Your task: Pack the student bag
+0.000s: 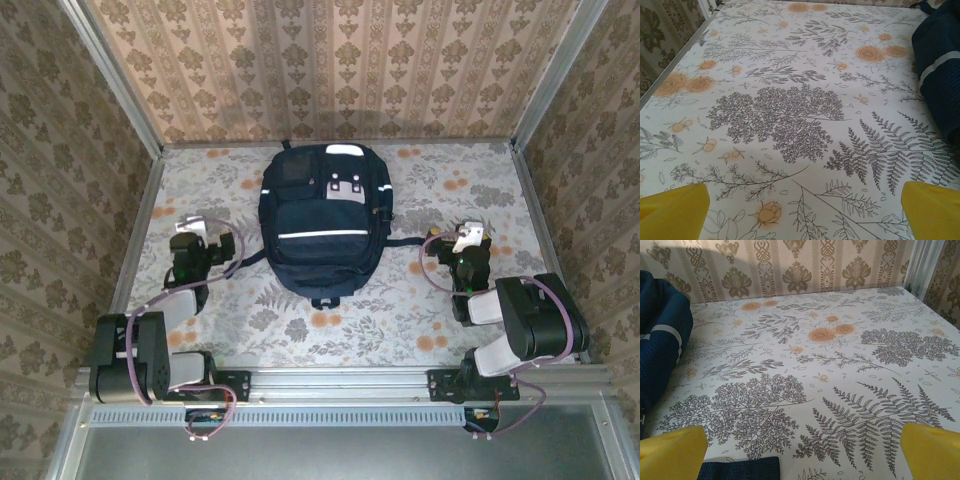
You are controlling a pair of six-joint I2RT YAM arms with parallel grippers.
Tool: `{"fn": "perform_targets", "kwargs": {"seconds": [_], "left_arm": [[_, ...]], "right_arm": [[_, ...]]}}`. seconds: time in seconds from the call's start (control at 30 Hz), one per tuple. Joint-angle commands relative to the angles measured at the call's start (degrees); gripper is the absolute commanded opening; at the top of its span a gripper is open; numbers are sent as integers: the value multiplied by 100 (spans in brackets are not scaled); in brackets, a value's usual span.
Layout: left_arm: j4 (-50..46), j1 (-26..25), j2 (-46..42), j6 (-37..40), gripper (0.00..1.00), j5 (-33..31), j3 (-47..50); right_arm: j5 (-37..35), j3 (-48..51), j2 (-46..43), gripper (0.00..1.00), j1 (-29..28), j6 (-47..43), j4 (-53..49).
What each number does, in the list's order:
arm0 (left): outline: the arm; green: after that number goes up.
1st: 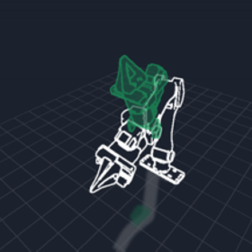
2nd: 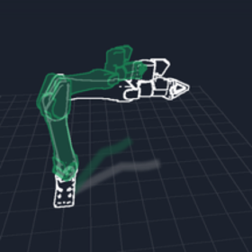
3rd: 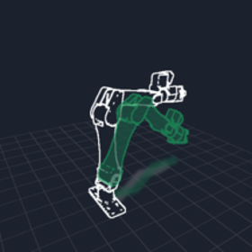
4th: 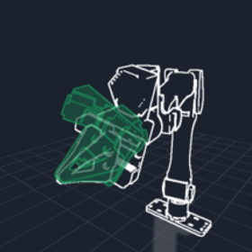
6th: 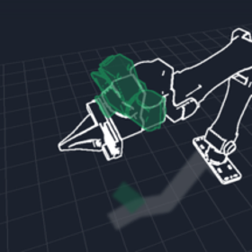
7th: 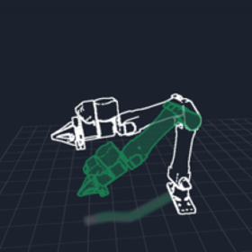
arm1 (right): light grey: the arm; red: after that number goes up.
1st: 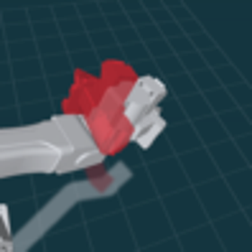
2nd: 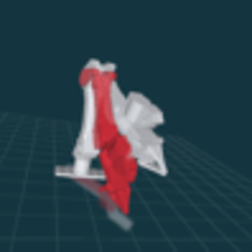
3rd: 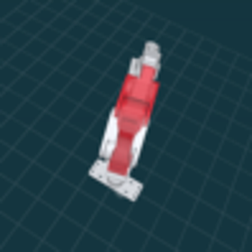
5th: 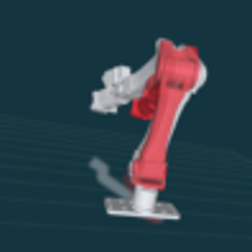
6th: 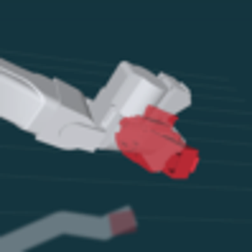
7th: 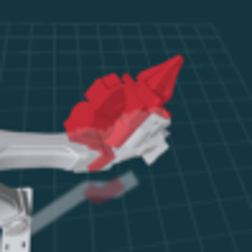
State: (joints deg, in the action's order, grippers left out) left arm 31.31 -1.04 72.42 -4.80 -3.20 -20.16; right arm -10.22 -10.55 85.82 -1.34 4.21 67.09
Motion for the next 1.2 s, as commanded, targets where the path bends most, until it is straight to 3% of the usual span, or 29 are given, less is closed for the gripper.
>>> {"fn": "perform_targets", "kwargs": {"seconds": [0.0,0.17,0.27,0.4,0.5,0.53,0.6,0.7,1.17], "left_arm": [[-121,13,-38,369,100,123,-197],[-186,297,-76,483,100,520,-202],[1188,530,241,265,100,864,132],[2044,533,936,350,100,934,162],[3258,449,1668,500,100,941,382],[2892,419,1586,615,100,1157,251],[1617,179,1559,835,100,907,-376],[1622,45,1544,757,100,291,-353],[1650,2,1531,777,100,244,-330]], "right_arm": [[34,-114,-67,100,51,-4,181],[73,-123,94,100,55,-8,293],[107,-123,307,100,59,-24,529],[143,-216,242,100,90,1,256],[221,-339,203,100,123,27,-28],[220,-417,183,100,134,52,-206],[172,-625,174,100,152,91,-618],[474,-1173,207,100,135,-41,-1570],[504,-1157,203,100,86,-121,-1532]]}}
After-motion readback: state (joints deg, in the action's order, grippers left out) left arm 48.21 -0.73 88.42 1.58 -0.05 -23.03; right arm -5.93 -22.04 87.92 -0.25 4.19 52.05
